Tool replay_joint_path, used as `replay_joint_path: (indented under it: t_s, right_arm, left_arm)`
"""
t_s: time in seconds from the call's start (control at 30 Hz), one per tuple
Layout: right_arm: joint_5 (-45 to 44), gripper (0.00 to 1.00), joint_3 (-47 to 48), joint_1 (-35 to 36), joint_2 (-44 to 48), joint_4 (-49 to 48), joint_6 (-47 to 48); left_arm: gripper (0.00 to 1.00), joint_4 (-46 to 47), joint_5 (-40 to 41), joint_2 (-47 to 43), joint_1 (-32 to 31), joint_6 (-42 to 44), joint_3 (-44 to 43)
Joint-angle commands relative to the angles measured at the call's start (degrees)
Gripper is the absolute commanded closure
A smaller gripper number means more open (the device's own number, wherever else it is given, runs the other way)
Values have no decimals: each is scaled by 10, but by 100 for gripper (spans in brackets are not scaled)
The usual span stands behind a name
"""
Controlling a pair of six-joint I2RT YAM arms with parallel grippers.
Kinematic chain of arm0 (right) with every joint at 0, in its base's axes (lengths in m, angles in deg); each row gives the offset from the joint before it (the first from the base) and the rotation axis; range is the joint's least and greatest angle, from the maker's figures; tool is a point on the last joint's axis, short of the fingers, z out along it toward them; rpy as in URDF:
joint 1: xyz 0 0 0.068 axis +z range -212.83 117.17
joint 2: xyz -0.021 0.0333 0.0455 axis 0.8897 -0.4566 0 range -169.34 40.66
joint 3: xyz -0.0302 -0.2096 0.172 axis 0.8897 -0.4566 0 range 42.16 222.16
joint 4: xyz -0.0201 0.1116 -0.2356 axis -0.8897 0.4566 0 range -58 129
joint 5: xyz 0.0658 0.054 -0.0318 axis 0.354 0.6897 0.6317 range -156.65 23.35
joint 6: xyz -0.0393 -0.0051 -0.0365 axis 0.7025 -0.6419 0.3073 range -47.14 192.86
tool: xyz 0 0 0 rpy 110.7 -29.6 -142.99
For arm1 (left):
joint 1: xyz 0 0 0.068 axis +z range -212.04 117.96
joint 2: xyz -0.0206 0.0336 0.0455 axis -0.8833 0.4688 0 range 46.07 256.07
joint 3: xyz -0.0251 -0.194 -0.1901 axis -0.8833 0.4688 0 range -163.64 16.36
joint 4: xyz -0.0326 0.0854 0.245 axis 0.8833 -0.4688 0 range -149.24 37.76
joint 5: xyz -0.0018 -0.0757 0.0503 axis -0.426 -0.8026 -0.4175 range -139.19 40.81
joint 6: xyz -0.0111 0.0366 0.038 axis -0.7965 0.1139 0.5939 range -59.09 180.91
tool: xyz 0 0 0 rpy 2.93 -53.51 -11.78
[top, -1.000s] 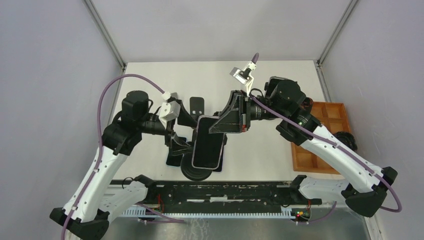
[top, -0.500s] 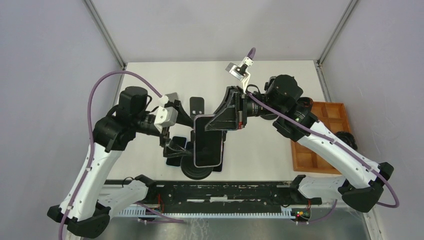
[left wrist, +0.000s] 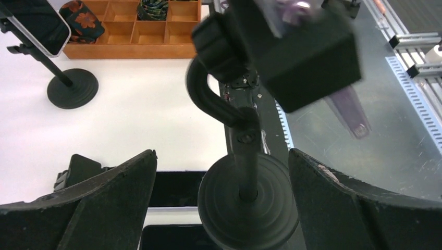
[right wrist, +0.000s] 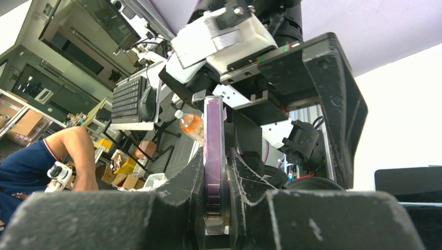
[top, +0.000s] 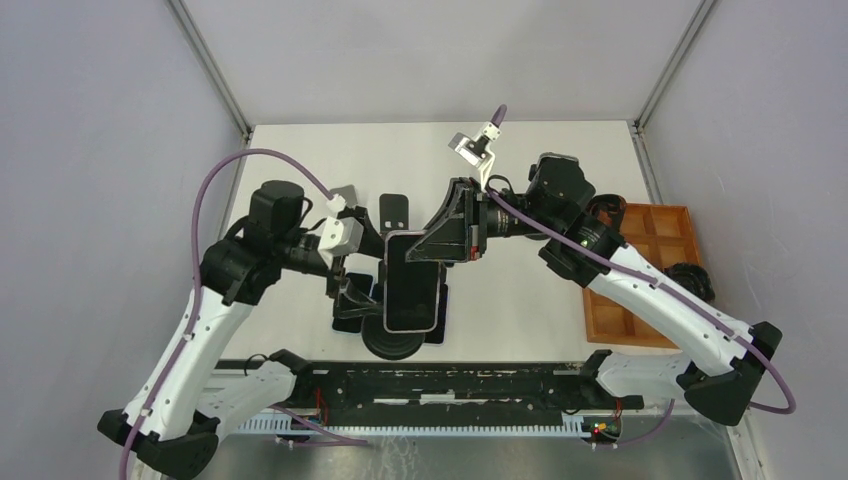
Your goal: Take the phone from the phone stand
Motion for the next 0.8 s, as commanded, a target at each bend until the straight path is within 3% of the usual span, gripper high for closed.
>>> replay_joint_path:
  t_s: [0.0, 0.17, 0.3, 0.57, 0.77]
  right_arm:
    - [-44, 100, -9, 4, 12, -154, -36]
    - [-70, 100, -35, 4, 6, -186, -23]
    - [-84, 100, -55, 7, -7, -249, -50]
    - [-120, 100, -92, 8, -6, -310, -58]
    - [-123, 100, -100, 8, 8, -266, -37]
  left_arm:
    - [0, 187, -25, -7, -2, -168, 40]
    - [1, 183, -59, -2, -2, -155, 51]
    - [9, 146, -56, 15, -2, -101, 51]
    - [49, -14, -88, 75, -1, 65, 10]
    - [85, -104, -85, 107, -1, 148, -37]
